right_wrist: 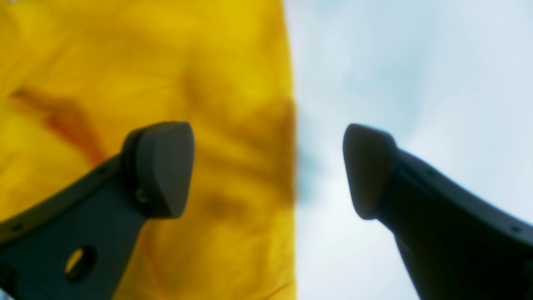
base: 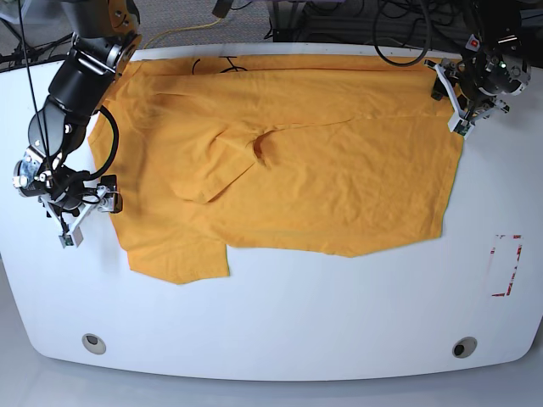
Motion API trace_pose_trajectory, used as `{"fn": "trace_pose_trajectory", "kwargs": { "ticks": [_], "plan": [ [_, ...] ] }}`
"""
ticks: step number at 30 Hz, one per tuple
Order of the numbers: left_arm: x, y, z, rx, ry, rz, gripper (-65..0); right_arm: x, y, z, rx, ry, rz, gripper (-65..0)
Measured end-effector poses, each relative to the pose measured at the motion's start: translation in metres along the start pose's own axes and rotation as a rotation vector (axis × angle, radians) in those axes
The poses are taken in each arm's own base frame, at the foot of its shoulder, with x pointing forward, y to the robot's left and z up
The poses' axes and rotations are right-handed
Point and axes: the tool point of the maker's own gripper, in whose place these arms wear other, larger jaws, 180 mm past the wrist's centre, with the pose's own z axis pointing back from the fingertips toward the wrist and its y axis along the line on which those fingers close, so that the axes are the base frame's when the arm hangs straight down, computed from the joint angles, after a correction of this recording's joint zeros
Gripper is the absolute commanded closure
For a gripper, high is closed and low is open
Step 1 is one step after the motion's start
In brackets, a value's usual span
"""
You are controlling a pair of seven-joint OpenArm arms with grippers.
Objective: Fold the T-shirt properly
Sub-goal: 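Release the fold and move both grippers back toward the shirt's folded edge, then grasp the folded edge of the shirt with both grippers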
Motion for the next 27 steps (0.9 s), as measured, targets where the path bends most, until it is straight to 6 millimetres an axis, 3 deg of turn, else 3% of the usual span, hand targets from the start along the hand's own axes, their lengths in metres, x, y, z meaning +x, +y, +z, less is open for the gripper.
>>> {"fn": "trace_pose_trajectory", "kwargs": {
  "ticks": [5,12,17,20,25,27],
  "plan": [
    [-0.009,0.003,0.003,0.011,0.020,0.006,-27.4,0.001,-0.001,-0.023,0.046,-0.004,-0.060,-53.9],
    [-0.012,0.001,0.006,0.012,0.023,0.000,-27.4,0.022,0.006,-0.043,0.091,-0.063,-0.105,-53.9],
    [-0.018,0.021,0.028,0.122,0.046,0.034,-27.4,0.016,0.015,-0.057,0.131,-0.078,-0.152,-53.9],
    [-0.008,0.027,0.038,0.165,0.007,0.050,-27.4,0.020,0.018,-0.063,0.149,-0.113,-0.178,-53.9],
    [0.029,0.034,0.048,0.199,-0.102,0.035,-27.4,0.021,0.024,-0.067,0.166,-0.127,-0.175,-53.9],
    [0.033,0.037,0.049,0.205,-0.110,0.034,-27.4,0.021,0.032,-0.070,0.171,-0.110,-0.140,-53.9]
  ]
}}
